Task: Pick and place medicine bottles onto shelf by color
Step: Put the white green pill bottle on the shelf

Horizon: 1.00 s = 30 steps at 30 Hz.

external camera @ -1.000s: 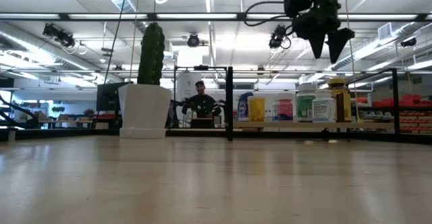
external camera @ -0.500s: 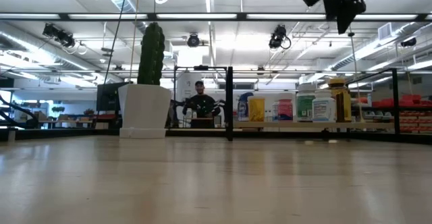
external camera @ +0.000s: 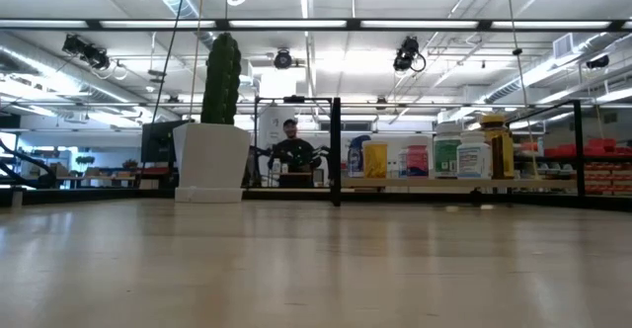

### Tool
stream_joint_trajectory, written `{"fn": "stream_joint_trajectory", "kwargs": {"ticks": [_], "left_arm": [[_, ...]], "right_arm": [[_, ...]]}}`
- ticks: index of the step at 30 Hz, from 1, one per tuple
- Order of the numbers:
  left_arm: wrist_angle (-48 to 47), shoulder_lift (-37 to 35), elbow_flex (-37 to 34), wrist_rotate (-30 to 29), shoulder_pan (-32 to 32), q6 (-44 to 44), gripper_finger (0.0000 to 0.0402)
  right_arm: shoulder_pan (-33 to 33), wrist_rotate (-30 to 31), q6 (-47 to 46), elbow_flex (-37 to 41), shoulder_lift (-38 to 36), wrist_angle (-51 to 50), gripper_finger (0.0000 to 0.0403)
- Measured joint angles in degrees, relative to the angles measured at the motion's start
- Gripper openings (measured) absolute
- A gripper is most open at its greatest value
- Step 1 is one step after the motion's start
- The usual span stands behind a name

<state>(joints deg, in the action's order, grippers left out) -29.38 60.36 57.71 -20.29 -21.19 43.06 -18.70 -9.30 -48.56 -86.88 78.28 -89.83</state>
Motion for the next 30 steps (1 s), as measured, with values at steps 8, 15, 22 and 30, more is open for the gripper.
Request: {"fn": "stream_joint_trajectory", "kwargs": {"ticks": [8, 15, 22, 30], "left_arm": [[0.0, 0.0, 0.0, 0.0, -0.1, 2.7, 0.0107], [0.1, 0.0, 0.0, 0.0, -0.1, 7.9, 0.0107], [0.2, 0.0, 0.0, 0.0, -0.7, 13.4, 0.0107], [0.8, 0.0, 0.0, -2.4, -0.9, 13.3, 0.0107]], "right_arm": [[-15.8, -0.6, -14.2, 6.1, 0.1, 6.3, 0.0303], [-28.1, -0.1, -20.0, 10.2, 0.1, 14.7, 0.0308], [-38.8, 5.1, -25.4, 16.1, 0.1, 24.2, 0.0348], [-41.1, 7.2, -17.8, 23.3, 0.1, 30.2, 0.0385]]}}
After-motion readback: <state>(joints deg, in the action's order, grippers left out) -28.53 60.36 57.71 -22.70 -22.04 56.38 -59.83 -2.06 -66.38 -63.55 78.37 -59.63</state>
